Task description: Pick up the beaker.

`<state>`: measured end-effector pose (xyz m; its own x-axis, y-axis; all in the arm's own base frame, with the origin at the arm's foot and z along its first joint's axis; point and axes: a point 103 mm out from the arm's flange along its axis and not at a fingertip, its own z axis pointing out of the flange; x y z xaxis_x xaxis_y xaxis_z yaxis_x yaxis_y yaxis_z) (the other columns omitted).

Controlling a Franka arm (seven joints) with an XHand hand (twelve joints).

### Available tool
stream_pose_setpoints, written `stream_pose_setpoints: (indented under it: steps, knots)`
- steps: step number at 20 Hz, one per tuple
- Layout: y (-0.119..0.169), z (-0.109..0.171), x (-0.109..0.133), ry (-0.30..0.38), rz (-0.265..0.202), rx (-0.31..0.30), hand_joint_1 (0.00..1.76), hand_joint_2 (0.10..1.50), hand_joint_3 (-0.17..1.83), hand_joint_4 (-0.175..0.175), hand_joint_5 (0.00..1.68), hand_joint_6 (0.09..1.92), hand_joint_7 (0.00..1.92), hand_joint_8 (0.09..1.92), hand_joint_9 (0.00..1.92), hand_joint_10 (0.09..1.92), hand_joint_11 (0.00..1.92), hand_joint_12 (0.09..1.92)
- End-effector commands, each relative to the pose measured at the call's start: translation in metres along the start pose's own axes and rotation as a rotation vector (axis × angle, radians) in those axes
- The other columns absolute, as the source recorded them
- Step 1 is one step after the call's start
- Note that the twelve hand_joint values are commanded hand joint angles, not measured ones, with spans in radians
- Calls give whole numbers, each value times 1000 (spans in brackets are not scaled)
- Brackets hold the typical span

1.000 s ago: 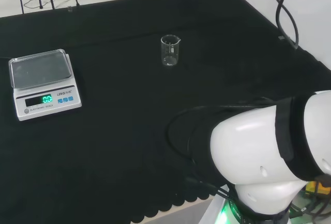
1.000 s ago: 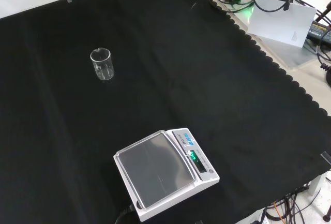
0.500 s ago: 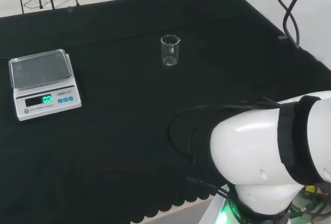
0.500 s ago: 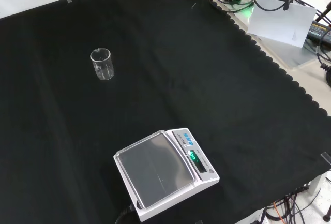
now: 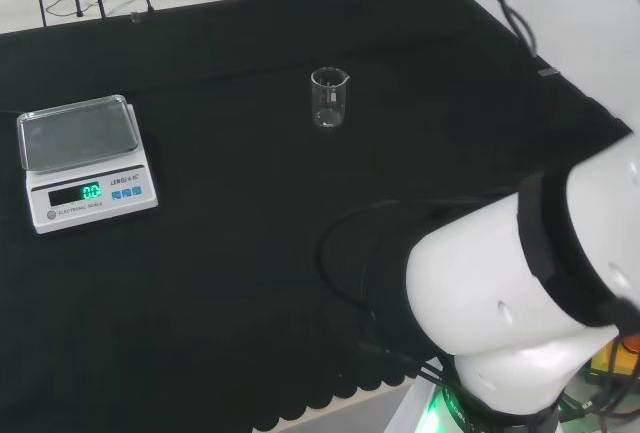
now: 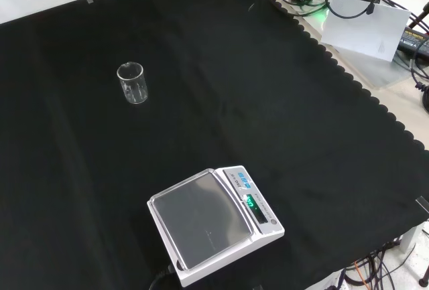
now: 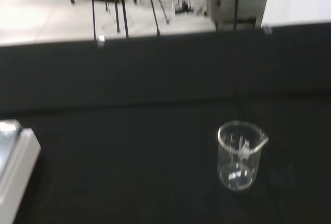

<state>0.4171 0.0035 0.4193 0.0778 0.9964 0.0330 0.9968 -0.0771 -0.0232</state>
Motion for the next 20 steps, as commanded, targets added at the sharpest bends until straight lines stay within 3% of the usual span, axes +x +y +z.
stream_pose_setpoints:
  steps: [1, 6, 20]
  knots:
    - [111, 112, -14, 1, -9, 129, 661, 861, -75, 72, 0, 87, 0, 412, 29, 883, 0, 1231]
    - [129, 136, -16, 13, -6, 160, 661, 862, -75, 72, 0, 87, 0, 413, 30, 883, 0, 1231]
    - [150, 199, -56, 47, 33, 246, 663, 863, -74, 75, 0, 87, 0, 413, 31, 883, 0, 1228]
